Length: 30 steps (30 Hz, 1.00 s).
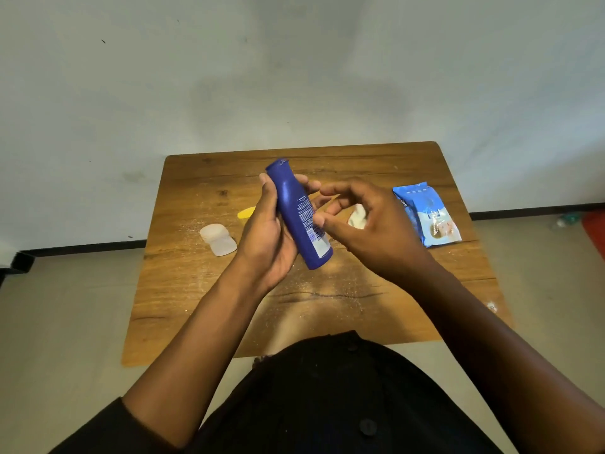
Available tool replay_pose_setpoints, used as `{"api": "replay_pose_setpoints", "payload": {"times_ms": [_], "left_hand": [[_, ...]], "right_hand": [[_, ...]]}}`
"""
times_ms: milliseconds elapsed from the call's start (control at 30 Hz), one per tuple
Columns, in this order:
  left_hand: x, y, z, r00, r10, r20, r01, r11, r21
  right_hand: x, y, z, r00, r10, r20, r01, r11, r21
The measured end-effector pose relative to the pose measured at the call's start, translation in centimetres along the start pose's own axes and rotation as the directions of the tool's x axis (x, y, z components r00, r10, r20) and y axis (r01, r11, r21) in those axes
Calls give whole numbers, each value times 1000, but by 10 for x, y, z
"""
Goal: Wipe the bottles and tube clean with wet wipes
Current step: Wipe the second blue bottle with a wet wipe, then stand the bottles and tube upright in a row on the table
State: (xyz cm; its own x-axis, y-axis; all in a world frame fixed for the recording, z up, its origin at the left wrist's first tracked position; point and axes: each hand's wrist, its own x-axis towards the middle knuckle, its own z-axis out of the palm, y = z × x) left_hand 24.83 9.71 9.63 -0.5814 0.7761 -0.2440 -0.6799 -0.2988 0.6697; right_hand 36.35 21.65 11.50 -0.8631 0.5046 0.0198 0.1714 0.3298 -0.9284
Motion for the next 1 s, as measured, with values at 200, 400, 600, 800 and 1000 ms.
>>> {"api": "replay_pose_setpoints", "payload": {"times_ms": [200, 400, 600, 800, 1000], "left_hand": [[17, -4, 7, 999, -23, 40, 21, 999, 49], [33, -9, 19, 997, 33, 72, -50, 964, 261], [55, 1, -1, 931, 357, 74, -266, 528, 807], [66, 6, -36, 928, 334, 167, -142, -98, 985], [96, -23, -54, 998, 11, 62, -46, -543, 838]], "right_hand": [[28, 0, -13, 996, 51, 73, -40, 989, -144], [42, 1, -20, 995, 29, 100, -1, 961, -276], [62, 32, -33, 999, 39, -36, -48, 951, -305], [86, 90, -34, 978, 180, -109, -201, 951, -234], [106, 133, -26, 983, 180, -29, -180, 929, -324]]}}
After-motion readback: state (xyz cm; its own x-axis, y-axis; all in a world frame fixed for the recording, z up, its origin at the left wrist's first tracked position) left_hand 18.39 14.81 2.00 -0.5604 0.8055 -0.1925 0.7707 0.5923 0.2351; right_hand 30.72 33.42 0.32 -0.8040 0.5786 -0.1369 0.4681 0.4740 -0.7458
